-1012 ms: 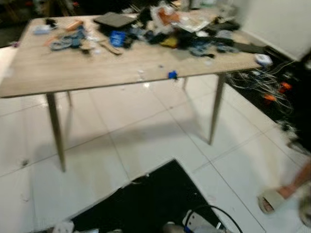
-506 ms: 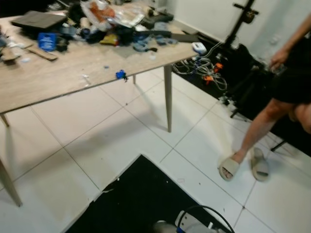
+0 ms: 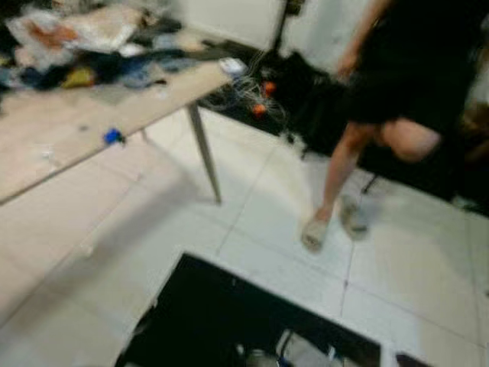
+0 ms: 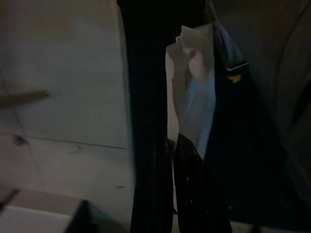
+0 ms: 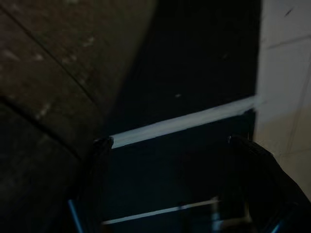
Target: Picking trash to rubbish bin
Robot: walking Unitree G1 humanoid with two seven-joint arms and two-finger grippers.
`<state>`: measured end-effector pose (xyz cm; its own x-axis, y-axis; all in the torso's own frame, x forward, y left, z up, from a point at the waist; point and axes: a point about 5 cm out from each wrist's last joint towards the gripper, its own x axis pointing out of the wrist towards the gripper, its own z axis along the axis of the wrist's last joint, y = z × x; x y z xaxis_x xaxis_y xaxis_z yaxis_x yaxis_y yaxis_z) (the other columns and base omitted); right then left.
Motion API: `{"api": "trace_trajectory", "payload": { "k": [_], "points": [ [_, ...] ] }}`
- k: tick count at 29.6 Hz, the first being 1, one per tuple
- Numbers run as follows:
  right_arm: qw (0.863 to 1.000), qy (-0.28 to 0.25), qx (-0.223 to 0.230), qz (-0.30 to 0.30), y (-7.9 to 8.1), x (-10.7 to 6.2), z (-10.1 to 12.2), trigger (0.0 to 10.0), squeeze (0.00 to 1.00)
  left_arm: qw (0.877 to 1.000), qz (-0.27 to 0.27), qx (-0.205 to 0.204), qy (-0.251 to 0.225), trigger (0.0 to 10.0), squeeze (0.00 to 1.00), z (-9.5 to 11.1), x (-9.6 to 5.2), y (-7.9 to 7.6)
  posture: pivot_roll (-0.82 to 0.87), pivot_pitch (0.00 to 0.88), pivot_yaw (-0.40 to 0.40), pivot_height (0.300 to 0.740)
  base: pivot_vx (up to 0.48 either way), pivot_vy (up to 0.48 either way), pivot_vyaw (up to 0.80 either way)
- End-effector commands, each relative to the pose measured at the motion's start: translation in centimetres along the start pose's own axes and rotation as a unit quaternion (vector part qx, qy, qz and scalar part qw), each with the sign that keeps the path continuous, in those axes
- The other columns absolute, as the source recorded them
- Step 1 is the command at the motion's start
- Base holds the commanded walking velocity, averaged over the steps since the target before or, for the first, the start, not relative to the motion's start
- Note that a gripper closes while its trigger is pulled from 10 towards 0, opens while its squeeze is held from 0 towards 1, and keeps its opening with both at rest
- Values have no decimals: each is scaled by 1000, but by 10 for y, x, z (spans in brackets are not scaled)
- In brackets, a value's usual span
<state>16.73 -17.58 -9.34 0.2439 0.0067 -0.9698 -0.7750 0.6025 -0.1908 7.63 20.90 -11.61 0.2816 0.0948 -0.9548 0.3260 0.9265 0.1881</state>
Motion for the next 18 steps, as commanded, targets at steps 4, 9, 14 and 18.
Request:
{"api": "trace_trajectory", "payload": {
  "k": [4, 9, 14, 18],
  "points": [
    [1000, -2, 10, 18, 9, 1, -1, 10000, 0, 1000, -20, 11, 5, 10000, 0, -3, 0, -11, 109, 132, -22, 740, 0, 0, -769],
    [1000, -2, 11, 18, 9, 1, -1, 10000, 0, 1000, -20, 12, 5, 10000, 0, -2, 0, -11, 108, 136, -20, 740, 0, 0, -769],
    [1000, -2, 10, 17, 9, 1, 0, 10000, 0, 1000, -20, 10, 3, 10000, 0, -2, 0, -10, 109, 136, -21, 740, 0, 0, -769],
    [1000, -3, 10, 17, 9, 1, 0, 10000, 0, 1000, -20, 10, 4, 10000, 0, -2, 0, -10, 109, 136, -21, 740, 0, 0, -769]
  ]
}}
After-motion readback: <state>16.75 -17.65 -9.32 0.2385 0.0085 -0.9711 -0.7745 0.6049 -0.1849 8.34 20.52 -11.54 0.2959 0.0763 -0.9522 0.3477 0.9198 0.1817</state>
